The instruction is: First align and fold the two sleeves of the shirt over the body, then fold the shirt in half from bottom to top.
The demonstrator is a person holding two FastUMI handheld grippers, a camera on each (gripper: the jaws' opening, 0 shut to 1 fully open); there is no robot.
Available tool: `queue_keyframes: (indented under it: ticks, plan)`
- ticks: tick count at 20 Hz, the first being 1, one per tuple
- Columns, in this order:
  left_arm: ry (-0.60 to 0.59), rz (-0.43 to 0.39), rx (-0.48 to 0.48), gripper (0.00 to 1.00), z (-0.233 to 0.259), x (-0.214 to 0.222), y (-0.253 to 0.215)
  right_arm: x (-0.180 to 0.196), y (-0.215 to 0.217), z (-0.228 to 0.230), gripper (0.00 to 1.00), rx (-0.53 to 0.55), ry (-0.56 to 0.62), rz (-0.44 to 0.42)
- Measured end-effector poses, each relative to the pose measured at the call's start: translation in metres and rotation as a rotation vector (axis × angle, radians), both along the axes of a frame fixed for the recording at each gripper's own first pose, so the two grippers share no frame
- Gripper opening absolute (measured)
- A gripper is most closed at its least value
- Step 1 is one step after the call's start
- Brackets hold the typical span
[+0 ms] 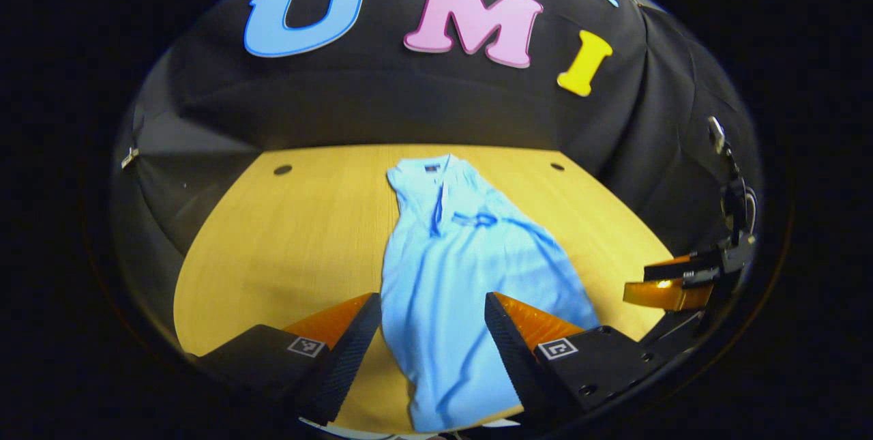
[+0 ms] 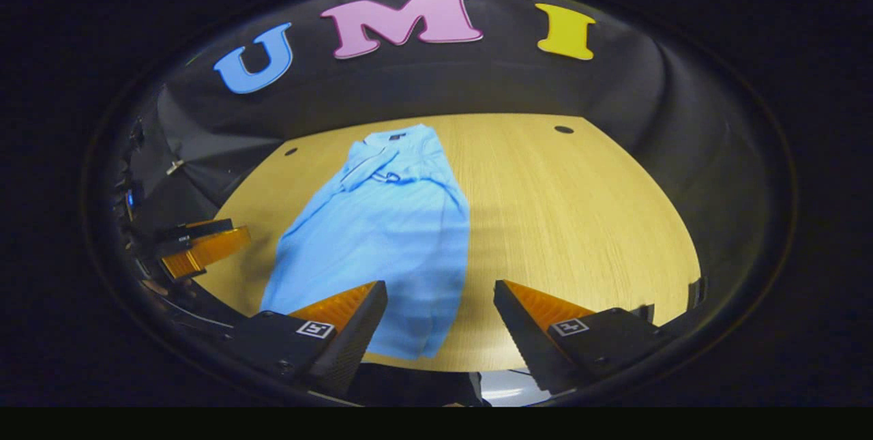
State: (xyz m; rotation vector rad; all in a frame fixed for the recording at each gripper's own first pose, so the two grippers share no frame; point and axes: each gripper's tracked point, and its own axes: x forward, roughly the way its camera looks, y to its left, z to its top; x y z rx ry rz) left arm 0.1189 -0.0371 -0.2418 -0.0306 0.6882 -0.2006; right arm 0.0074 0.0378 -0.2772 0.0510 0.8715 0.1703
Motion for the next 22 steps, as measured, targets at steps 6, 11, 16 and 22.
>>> queue_keyframes:
  ticks: [6, 11, 16, 22]
  plan:
    - [0.13, 0.031, 0.044, 0.98, -0.057, -0.053, -0.004, -0.027, 0.006, -0.039, 0.99, -0.026, 0.072, -0.023]
    - [0.211, 0.036, 0.093, 0.98, -0.087, -0.066, -0.004, -0.021, 0.01, -0.065, 0.99, -0.044, 0.101, 0.0]
    - [0.252, -0.003, 0.151, 0.98, -0.103, -0.069, -0.002, -0.019, 0.017, -0.091, 0.99, -0.078, 0.124, 0.023]
    - [0.282, -0.066, 0.157, 0.78, -0.103, -0.066, -0.012, -0.023, 0.017, -0.091, 0.76, -0.111, 0.147, 0.049]
